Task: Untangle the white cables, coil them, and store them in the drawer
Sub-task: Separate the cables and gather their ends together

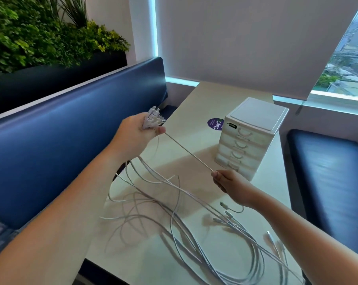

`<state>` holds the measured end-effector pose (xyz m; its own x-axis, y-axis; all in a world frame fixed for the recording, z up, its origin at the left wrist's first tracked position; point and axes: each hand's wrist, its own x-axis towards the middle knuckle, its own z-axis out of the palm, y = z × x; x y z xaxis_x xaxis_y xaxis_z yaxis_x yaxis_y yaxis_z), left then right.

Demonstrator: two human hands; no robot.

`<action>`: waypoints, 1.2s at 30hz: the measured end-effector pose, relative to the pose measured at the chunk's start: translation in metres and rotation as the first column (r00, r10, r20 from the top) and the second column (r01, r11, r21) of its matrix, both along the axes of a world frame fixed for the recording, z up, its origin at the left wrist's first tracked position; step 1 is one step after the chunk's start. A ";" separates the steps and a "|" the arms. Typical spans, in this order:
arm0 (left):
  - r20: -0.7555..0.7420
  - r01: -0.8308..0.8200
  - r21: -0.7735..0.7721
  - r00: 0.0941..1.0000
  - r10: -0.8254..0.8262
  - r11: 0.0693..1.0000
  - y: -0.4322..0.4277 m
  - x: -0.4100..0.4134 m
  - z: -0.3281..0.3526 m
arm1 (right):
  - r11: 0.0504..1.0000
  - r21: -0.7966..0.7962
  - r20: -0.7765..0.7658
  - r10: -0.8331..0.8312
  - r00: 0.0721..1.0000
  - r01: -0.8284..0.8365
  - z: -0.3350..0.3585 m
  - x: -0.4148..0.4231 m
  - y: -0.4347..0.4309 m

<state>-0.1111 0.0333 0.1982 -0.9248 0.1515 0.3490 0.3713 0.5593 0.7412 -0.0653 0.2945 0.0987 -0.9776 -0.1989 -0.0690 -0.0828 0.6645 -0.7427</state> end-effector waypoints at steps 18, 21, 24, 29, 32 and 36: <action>-0.024 -0.107 0.081 0.994 0.109 0.991 -0.007 -0.021 0.008 | 0.991 -0.111 0.353 -0.030 0.935 0.074 -0.025 -0.007 0.014; -0.009 -0.148 0.105 0.989 0.149 0.983 -0.016 -0.024 0.008 | 0.997 -0.025 0.404 -0.057 0.913 0.073 -0.036 0.000 0.031; 0.055 -0.135 0.074 0.990 0.131 0.988 -0.022 -0.024 0.001 | 0.997 0.049 0.394 -0.077 0.916 0.063 -0.041 0.007 0.039; 0.222 -0.076 0.187 0.974 0.033 0.979 -0.035 -0.022 -0.004 | 0.980 0.195 0.297 -0.089 0.951 0.030 -0.046 0.018 0.039; 0.239 -0.047 0.220 0.971 -0.007 0.974 -0.039 -0.018 -0.008 | 0.956 0.294 0.287 -0.073 0.955 -0.015 -0.048 0.028 0.034; 0.248 0.010 0.204 0.967 -0.062 0.979 -0.028 -0.010 -0.018 | 0.913 0.401 0.262 -0.039 0.964 -0.072 -0.036 0.034 0.021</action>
